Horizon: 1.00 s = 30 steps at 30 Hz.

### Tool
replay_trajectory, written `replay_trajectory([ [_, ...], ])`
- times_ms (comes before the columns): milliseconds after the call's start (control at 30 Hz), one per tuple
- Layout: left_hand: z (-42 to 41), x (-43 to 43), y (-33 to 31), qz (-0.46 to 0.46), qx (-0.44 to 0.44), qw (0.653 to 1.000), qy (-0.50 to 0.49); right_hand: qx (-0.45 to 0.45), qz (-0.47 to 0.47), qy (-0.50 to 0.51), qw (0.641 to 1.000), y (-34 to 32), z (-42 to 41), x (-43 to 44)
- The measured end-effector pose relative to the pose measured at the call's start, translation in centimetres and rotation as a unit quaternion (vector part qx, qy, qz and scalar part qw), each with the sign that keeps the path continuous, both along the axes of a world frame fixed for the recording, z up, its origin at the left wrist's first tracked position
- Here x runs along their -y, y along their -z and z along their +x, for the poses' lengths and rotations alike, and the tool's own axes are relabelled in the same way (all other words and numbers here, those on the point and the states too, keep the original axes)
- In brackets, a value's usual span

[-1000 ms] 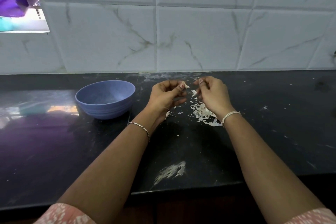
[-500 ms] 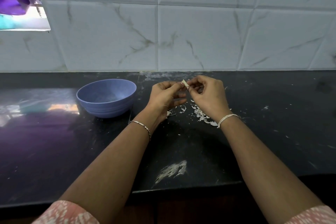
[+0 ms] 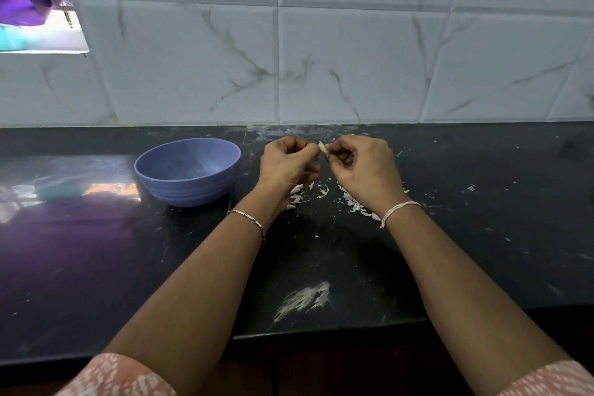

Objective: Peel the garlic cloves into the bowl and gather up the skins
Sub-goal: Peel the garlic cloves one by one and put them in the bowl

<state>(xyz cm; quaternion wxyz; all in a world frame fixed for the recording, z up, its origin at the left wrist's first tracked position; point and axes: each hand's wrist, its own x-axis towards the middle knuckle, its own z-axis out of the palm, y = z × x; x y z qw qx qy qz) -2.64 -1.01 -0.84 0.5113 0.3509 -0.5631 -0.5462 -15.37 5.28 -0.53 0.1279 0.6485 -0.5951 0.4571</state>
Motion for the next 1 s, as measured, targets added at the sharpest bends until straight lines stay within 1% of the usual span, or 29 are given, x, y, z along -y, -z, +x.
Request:
replay_trajectory([
  [100,-0.1,0.0,0.0,-0.01,0.0,1.0,-0.002,0.021,0.0,0.008,1.0,-0.2,0.3,-0.2],
  [233,-0.2,-0.1,0.0,-0.015,-0.002,1.0,-0.001,0.076,0.01,0.012,0.997,-0.1,0.8,0.1],
  [333,-0.2,0.0,0.0,-0.007,-0.008,1.0,0.005,0.149,0.027,-0.002,0.988,0.0,0.9,0.7],
  [467,-0.1,0.0,0.1,-0.01,0.006,1.0,0.008,0.25,0.047,-0.038,0.966,0.1,0.8,1.1],
  [500,-0.1,0.0,0.1,-0.013,0.01,1.0,0.009,0.28,0.045,-0.053,0.957,0.1,0.9,1.1],
  [567,-0.1,-0.1,0.1,-0.032,0.039,0.999,0.008,0.365,0.039,-0.091,0.926,-0.1,0.9,0.9],
  [667,-0.3,-0.2,0.4,-0.091,0.147,0.985,0.004,0.471,0.04,-0.142,0.87,-0.6,0.5,0.7],
  [733,-0.5,-0.4,0.6,-0.142,0.23,0.963,0.011,0.514,0.056,-0.164,0.84,-0.8,0.2,0.6],
  [800,-0.5,-0.7,0.5,-0.169,0.277,0.946,0.018,0.537,0.078,-0.179,0.82,-0.9,-0.1,0.5],
  [833,-0.5,-0.7,0.4,-0.159,0.274,0.948,0.021,0.546,0.085,-0.182,0.813,-0.9,-0.1,0.4],
  [900,-0.3,-0.7,0.1,-0.125,0.237,0.963,0.025,0.562,0.091,-0.182,0.802,-1.0,-0.2,0.4],
  [1000,0.1,0.1,0.0,-0.148,0.23,0.962,-0.004,0.581,0.098,-0.184,0.787,-1.2,-0.2,0.3],
])
